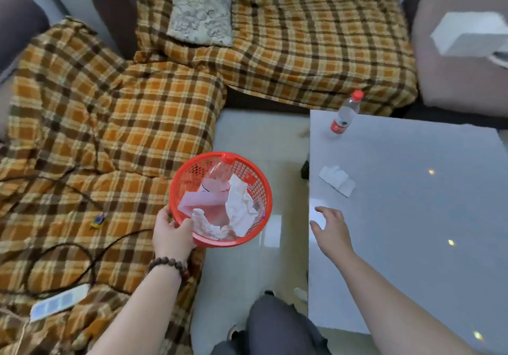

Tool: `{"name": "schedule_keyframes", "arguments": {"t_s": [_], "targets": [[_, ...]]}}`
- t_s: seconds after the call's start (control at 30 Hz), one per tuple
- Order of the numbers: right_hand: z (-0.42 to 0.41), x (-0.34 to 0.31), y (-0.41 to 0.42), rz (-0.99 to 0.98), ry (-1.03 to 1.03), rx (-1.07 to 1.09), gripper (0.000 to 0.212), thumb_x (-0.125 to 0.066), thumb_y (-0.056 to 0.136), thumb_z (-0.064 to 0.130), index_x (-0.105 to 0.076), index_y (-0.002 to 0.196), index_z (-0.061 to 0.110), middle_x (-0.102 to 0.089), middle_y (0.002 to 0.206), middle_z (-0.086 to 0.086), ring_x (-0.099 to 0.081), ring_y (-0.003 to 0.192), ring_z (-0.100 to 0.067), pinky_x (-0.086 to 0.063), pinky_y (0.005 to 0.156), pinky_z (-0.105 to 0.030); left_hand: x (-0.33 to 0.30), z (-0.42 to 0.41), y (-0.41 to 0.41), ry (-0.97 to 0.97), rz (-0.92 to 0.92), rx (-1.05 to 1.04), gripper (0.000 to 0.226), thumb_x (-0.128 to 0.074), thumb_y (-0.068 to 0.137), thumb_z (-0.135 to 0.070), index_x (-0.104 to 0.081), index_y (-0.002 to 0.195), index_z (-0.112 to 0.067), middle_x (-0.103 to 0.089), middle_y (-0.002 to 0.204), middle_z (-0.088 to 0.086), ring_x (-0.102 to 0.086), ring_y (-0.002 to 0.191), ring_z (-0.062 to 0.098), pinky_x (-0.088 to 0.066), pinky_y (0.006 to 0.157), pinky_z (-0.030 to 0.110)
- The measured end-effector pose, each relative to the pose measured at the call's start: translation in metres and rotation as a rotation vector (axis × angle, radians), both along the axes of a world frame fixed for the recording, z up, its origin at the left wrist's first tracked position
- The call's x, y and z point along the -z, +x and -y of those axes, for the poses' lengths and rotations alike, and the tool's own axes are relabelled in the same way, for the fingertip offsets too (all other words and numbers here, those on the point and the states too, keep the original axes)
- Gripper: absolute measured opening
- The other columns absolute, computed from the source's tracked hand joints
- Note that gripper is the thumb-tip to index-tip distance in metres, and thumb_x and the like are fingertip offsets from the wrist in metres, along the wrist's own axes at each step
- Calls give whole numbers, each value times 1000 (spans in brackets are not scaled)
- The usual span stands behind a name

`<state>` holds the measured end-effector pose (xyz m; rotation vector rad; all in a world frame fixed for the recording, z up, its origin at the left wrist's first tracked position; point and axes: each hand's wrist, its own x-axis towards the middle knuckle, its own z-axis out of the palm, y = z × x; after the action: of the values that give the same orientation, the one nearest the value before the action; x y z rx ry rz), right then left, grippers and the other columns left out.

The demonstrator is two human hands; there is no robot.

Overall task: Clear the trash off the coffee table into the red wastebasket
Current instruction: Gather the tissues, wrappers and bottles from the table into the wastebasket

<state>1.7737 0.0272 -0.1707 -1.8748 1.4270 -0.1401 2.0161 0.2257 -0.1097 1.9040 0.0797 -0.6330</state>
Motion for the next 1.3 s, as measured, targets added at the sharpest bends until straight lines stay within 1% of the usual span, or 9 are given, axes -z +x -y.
{"name": "schedule_keyframes", "arguments": {"t_s": [0.07, 0.23, 0.37, 0.47, 0.53, 0.7, 1.0, 1.2, 1.3], "targets": [[10, 5, -5, -1, 1, 69, 37, -55, 90, 19, -51, 127, 18, -40, 135, -5, -51, 98, -17, -36, 84, -26, 7, 29, 7, -6, -8, 65, 39, -54, 82, 0, -58, 116, -18, -73, 91, 11, -67, 72, 29, -60, 66, 44], [47, 29, -7, -23, 1, 221, 38, -55, 90, 22, -50, 128, 17, -39, 137, -7, -53, 112, -25, -40, 89, -30, 25, 109, 28, 22, 32, 234, 38, -57, 81, -2, -58, 114, -21, -74, 92, 6, -70, 74, 27, -60, 70, 46], [96, 54, 8, -30, 32, 305, 42, -56, 90, 24, -47, 131, 17, -39, 138, -8, -50, 116, -26, -43, 94, -36, 40, 184, 48, 57, 37, 340, 41, -56, 79, -5, -58, 117, -23, -74, 89, 3, -73, 77, 28, -61, 58, 38], [133, 71, 17, -58, 67, 347, 45, -57, 89, 25, -45, 133, 17, -40, 139, -9, -47, 121, -27, -42, 94, -36, 46, 245, 60, 111, 51, 435, 40, -55, 83, -5, -56, 116, -27, -72, 87, 1, -71, 68, 21, -60, 46, 33], [153, 80, 22, -85, 94, 387, 47, -58, 89, 25, -45, 133, 18, -41, 139, -11, -44, 124, -29, -41, 96, -37, 46, 280, 63, 147, 70, 512, 41, -56, 84, -5, -56, 119, -26, -70, 85, -1, -68, 66, 18, -52, 38, 22], [187, 106, 29, -169, 175, 475, 52, -57, 89, 31, -40, 137, 20, -38, 142, -12, -39, 128, -31, -41, 98, -39, 54, 343, 71, 173, 73, 614, 42, -55, 86, 0, -55, 123, -21, -68, 84, -7, -66, 54, -1, -45, 38, 11], [213, 158, 60, -299, 183, 562, 60, -56, 90, 33, -29, 143, 26, -23, 154, -10, -23, 140, -31, -31, 110, -40, 82, 403, 105, 239, 83, 786, 40, -58, 89, -4, -55, 123, -27, -71, 90, -3, -70, 57, 4, -52, 42, 18], [224, 185, 72, -473, 39, 576, 38, -48, 93, 19, -46, 131, 20, -43, 140, -7, -36, 125, -29, -42, 94, -34, 105, 431, 135, 274, 112, 855, 40, -65, 88, -16, -55, 114, -45, -76, 82, -12, -74, 68, 11, -58, 62, 35], [229, 188, 73, -436, 15, 645, 31, -48, 90, 7, -58, 118, 14, -54, 124, -5, -43, 111, -27, -44, 74, -31, 113, 441, 143, 268, 96, 876, 39, -63, 88, -13, -56, 114, -42, -75, 82, -19, -74, 67, 9, -58, 52, 29]]}}
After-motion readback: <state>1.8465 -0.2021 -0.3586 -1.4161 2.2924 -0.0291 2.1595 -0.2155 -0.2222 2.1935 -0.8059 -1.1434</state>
